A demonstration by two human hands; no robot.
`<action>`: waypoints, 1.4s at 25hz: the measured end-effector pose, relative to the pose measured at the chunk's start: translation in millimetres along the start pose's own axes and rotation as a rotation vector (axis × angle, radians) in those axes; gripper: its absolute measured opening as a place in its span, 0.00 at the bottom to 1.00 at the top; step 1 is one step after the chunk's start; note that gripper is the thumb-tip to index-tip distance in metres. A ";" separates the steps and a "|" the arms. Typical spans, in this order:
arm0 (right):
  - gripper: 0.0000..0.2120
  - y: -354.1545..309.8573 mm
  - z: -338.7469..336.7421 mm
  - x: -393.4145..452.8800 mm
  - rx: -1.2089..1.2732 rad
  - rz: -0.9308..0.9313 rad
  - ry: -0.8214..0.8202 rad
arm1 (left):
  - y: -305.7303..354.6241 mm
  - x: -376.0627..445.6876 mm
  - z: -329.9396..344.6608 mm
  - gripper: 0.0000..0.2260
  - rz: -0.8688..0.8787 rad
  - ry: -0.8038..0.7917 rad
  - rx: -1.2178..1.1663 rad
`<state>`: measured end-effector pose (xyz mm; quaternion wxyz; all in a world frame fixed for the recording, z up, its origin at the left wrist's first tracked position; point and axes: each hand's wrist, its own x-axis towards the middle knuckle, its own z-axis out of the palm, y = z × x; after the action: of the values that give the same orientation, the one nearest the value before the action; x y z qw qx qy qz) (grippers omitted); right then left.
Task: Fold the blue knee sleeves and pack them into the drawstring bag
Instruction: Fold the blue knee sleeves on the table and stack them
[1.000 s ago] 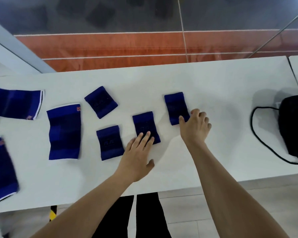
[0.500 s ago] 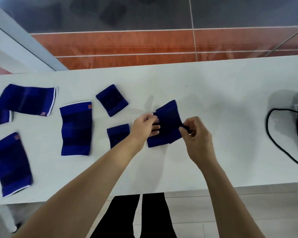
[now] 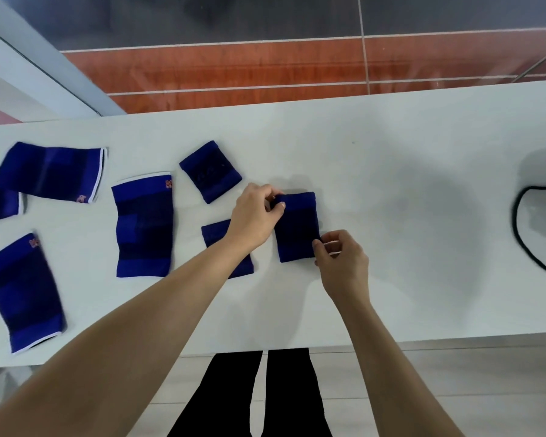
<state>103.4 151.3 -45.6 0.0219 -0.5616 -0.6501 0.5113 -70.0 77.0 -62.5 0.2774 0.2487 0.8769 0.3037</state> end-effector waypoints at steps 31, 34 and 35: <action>0.07 -2.3 5.6 -5.5 0.167 0.187 -0.072 | -40.9 -81.9 22.8 0.16 0.500 0.016 0.486; 0.06 0.2 4.3 -8.8 0.169 0.164 -0.106 | -40.4 -83.0 22.0 0.15 0.531 0.029 0.491; 0.06 0.0 3.5 -8.8 0.186 0.172 -0.112 | -40.5 -84.3 23.0 0.16 0.525 0.026 0.500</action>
<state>104.6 142.4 -42.5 -0.0062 -0.5814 -0.5498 0.5997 -5.3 7.1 -76.6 0.1092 0.5218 0.8337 0.1440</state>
